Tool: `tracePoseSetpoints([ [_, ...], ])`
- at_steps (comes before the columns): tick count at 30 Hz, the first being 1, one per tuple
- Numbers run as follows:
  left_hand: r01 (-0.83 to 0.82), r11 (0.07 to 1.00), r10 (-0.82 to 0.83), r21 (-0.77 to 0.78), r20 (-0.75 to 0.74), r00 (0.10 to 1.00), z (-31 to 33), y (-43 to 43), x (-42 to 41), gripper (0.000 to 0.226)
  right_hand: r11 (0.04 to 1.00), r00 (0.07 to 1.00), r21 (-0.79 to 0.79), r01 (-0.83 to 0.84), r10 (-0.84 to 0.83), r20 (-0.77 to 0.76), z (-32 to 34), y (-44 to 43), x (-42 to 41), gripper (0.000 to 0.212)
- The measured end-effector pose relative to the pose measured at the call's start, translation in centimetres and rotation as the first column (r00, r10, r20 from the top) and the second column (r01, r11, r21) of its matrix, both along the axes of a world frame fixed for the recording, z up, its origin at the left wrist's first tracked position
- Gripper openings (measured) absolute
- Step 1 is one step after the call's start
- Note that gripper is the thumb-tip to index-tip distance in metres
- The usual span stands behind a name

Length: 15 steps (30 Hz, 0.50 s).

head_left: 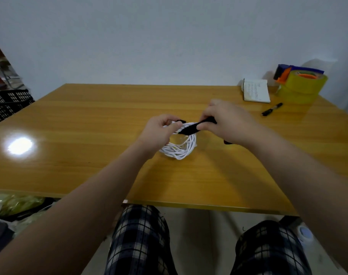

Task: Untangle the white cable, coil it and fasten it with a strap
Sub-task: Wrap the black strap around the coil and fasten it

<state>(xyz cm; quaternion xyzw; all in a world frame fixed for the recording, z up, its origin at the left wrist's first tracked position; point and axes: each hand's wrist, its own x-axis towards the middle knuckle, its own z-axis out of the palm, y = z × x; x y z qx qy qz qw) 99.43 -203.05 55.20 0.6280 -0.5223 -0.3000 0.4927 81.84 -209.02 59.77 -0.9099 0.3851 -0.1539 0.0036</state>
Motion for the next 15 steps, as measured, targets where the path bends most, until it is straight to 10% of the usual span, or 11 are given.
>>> tracePoseSetpoints([
  [6,0.284,0.957,-0.276,-0.059,0.122,0.953,1.6,0.7,-1.2,0.014,0.992,0.967,-0.126,0.029,0.004,0.255,0.8,-2.1,0.1,0.017],
  [15,0.137,0.987,-0.149,-0.081,-0.165,0.975,0.7,1.1,-2.4,0.006,0.92,0.804,0.35,-0.179,-0.068,0.591,-2.0,0.1,0.8,0.027],
])
